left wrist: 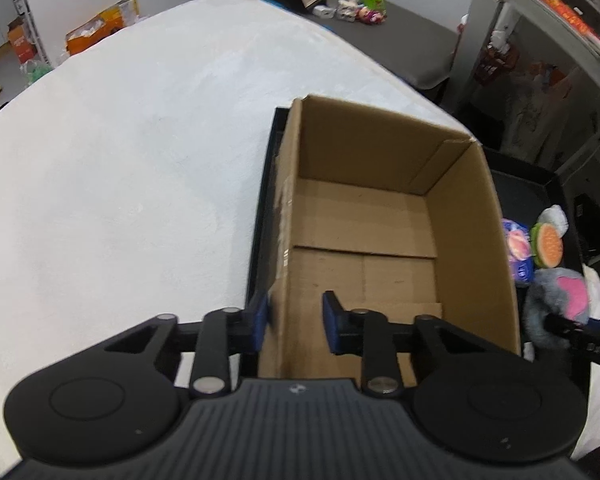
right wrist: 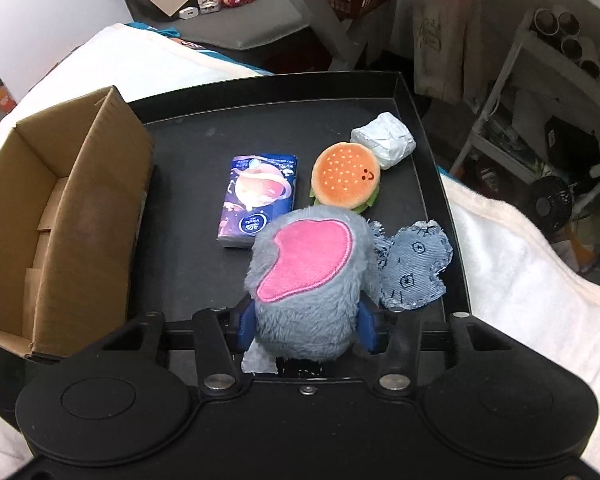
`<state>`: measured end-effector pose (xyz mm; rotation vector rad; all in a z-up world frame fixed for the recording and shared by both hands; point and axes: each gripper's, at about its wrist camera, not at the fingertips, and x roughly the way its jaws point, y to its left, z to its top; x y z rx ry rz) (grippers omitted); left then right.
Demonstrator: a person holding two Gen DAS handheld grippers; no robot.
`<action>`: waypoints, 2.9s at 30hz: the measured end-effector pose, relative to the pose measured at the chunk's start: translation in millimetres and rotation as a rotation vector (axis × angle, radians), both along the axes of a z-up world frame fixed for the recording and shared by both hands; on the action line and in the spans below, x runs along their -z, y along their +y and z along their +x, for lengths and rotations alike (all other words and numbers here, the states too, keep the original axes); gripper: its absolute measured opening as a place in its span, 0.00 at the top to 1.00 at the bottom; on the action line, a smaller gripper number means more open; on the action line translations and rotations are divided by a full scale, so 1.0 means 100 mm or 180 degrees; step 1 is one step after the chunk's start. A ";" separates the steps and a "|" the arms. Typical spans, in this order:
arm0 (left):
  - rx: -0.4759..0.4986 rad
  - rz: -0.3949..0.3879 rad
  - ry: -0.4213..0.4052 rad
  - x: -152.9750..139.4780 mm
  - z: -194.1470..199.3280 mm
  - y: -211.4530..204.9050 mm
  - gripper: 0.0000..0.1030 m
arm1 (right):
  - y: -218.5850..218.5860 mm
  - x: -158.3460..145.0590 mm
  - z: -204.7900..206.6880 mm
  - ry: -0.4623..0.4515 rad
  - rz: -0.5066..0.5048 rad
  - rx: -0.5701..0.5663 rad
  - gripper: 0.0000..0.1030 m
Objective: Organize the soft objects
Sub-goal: 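Close the right tool on the grey plush and lift it, then carry the grey plush into the cardboard box and open the right tool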
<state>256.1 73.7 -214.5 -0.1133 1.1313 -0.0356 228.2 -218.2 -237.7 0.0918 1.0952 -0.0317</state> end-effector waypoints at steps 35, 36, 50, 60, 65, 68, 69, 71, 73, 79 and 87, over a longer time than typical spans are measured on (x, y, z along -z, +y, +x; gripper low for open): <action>0.0098 0.0080 -0.0099 -0.06 -0.35 -0.05 0.86 | 0.50 -0.74 -0.22 -0.0556 -0.0204 -0.0812 0.57; 0.0096 0.0091 -0.0113 -0.06 -0.36 -0.05 0.86 | 0.52 -0.75 -0.20 -0.0569 -0.0209 -0.0830 0.57; 0.0050 -0.0090 -0.0155 -0.05 -0.27 0.00 0.86 | 0.89 -0.92 -0.05 -0.0760 -0.0244 -0.1117 0.57; 0.0038 -0.0131 -0.0264 -0.06 -0.23 0.04 0.87 | 1.20 -0.93 0.05 -0.0828 -0.0294 -0.1422 0.56; 0.0001 -0.0190 -0.0162 -0.03 -0.18 0.06 0.87 | 1.35 -0.87 0.07 -0.0851 -0.0370 -0.1684 0.56; 0.0006 -0.0158 -0.0142 -0.02 -0.14 0.04 0.87 | 1.42 -0.83 0.09 -0.0856 -0.0427 -0.1833 0.56; 0.0002 -0.0139 -0.0135 -0.03 -0.13 0.03 0.87 | 1.44 -0.82 0.09 -0.0865 -0.0449 -0.1882 0.56; 0.0014 -0.0095 -0.0138 -0.03 -0.13 0.01 0.87 | 1.49 -0.82 0.10 -0.0871 -0.0484 -0.1976 0.56; 0.0032 -0.0071 -0.0136 -0.03 -0.12 -0.01 0.86 | 1.52 -0.81 0.13 -0.0870 -0.0504 -0.2069 0.56; -0.0007 -0.0047 -0.0070 0.00 -0.09 -0.01 0.86 | 1.57 -0.81 0.27 -0.0846 -0.0477 -0.2315 0.56; -0.0048 0.0011 0.0049 0.06 -0.06 -0.02 0.86 | 1.66 -0.78 0.36 -0.0832 -0.0537 -0.2596 0.56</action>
